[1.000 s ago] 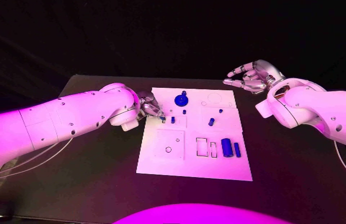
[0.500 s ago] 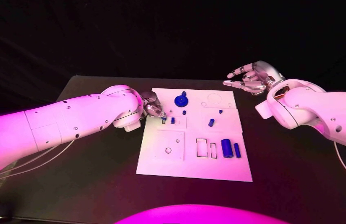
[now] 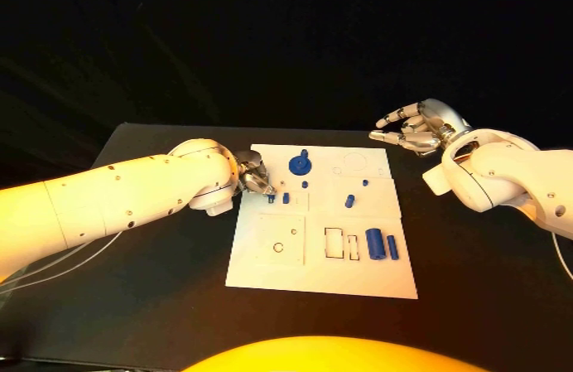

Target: Assemble the parts on the task board

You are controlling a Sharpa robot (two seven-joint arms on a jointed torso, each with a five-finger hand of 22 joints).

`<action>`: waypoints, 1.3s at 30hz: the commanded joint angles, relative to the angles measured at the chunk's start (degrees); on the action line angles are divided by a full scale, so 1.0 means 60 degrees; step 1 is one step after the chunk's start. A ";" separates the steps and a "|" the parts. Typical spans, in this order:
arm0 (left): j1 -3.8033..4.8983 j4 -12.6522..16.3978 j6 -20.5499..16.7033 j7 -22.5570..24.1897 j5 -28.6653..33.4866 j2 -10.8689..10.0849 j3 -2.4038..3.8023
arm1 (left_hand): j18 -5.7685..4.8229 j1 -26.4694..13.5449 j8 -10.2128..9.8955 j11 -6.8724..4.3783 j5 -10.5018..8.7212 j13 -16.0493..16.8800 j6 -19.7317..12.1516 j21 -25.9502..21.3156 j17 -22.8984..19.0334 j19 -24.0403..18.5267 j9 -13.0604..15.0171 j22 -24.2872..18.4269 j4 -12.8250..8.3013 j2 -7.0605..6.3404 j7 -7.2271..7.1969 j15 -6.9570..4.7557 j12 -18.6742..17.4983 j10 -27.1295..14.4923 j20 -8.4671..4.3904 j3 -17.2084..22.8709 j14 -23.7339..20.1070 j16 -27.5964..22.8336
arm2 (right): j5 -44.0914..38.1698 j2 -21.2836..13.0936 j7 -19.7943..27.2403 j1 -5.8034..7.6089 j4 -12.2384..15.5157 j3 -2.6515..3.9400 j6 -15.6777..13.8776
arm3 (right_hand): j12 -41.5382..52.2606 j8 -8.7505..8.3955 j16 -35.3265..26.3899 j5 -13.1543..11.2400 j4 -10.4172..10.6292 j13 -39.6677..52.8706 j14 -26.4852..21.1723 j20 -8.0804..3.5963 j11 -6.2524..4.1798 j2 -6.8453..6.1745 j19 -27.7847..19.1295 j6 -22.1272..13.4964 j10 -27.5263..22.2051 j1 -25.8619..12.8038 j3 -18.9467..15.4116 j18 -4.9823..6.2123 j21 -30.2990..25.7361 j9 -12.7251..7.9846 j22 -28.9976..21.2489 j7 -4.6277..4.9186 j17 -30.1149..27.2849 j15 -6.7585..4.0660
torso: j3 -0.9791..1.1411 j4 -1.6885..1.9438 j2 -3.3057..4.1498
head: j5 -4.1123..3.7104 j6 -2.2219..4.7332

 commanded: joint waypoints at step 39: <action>-0.0004 -0.0067 0.0733 -0.0153 -0.0594 0.0100 -0.0019 | -0.0027 0.0044 0.0074 -0.0020 0.0071 0.0055 0.0285 0.0039 0.2516 0.0085 0.0067 0.1314 -0.1284 0.0035 -0.0185 -0.0095 0.0086 0.0080 -0.0045 0.1248 0.0994 0.0031 | 0.0037 0.0015 0.0128 -0.0016 0.0001 0.0001 0.0100 | 0.0000 0.0049 -0.0045 -0.0010 -0.0001 0.1346 0.0866 -0.0047 -0.0031 0.0022 0.0854 -0.0057 -0.0011 0.0050 -0.0057 0.0022 -0.0038 -0.0012 0.2312 -0.0019 0.1985 -0.0062 | -0.0003 -0.0002 -0.0005 | 0.0028 -0.0141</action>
